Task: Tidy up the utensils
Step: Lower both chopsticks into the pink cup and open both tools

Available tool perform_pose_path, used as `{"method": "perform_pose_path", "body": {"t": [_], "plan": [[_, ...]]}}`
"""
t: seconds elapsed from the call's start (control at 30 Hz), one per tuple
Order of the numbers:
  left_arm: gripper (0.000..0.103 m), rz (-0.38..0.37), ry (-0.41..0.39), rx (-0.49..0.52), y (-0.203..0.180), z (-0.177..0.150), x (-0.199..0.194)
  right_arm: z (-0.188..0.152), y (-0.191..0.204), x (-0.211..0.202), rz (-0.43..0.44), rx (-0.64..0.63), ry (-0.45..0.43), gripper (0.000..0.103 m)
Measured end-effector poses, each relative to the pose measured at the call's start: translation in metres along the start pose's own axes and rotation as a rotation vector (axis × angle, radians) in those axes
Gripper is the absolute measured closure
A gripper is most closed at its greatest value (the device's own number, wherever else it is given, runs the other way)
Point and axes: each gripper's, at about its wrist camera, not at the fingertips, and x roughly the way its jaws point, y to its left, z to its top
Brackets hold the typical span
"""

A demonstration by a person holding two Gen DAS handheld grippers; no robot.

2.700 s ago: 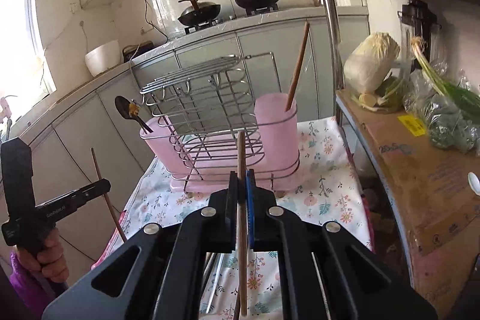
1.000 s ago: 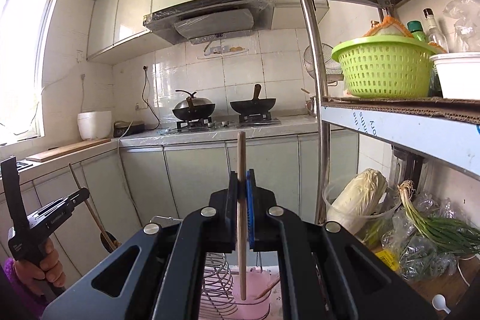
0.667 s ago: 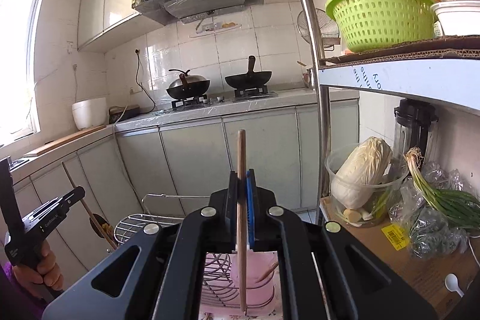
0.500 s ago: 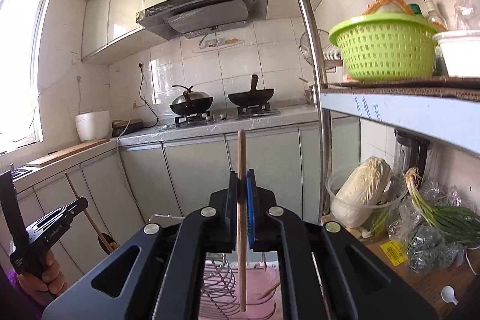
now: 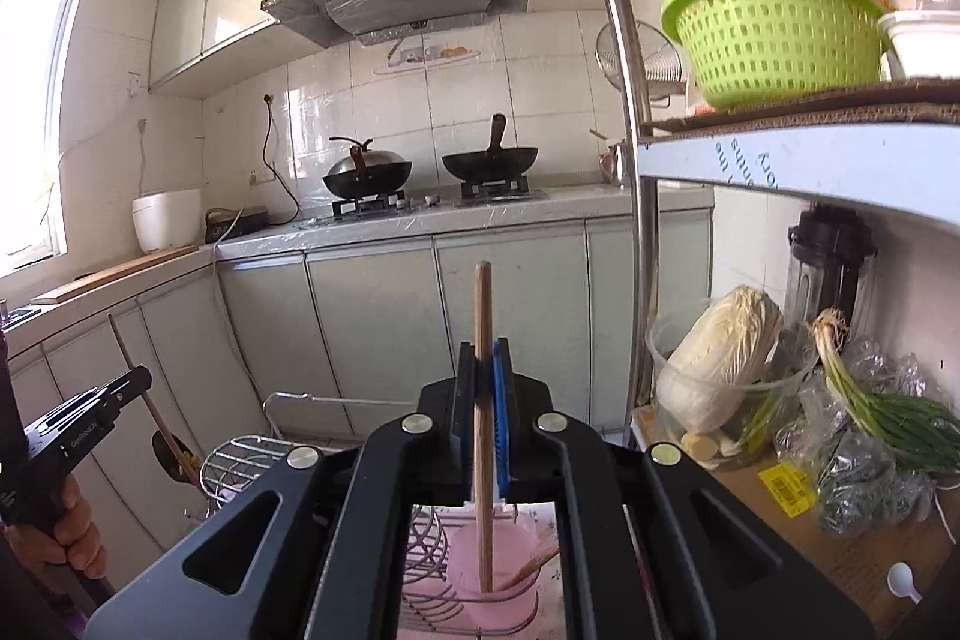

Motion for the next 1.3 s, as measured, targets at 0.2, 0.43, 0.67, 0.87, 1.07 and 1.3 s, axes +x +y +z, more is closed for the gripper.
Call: {"method": "perform_pose_path", "body": {"t": [0.2, 0.43, 0.67, 0.87, 1.07, 1.3], "plan": [[0.098, -0.020, 0.085, 0.034, -0.003, -0.021, 0.010, -0.026, 0.002, 0.008, 0.027, 0.001, 0.107, 0.097], [0.097, -0.001, 0.151, 0.056, -0.004, -0.045, 0.018, -0.058, 0.005, 0.015, 0.034, 0.008, 0.190, 0.097], [0.093, 0.013, 0.183, 0.020, 0.005, -0.049, 0.021, -0.054, 0.001, 0.016, 0.038, 0.021, 0.234, 0.096], [0.078, 0.000, 0.171, 0.021, 0.007, -0.048, 0.010, -0.045, 0.001, 0.002, 0.043, 0.009, 0.201, 0.061], [0.077, -0.008, 0.169, -0.009, 0.013, -0.049, -0.002, -0.044, -0.001, -0.018, 0.025, 0.008, 0.167, 0.060], [0.077, -0.009, 0.164, -0.039, 0.020, -0.054, -0.020, -0.053, -0.008, -0.040, 0.019, 0.035, 0.150, 0.060]]}}
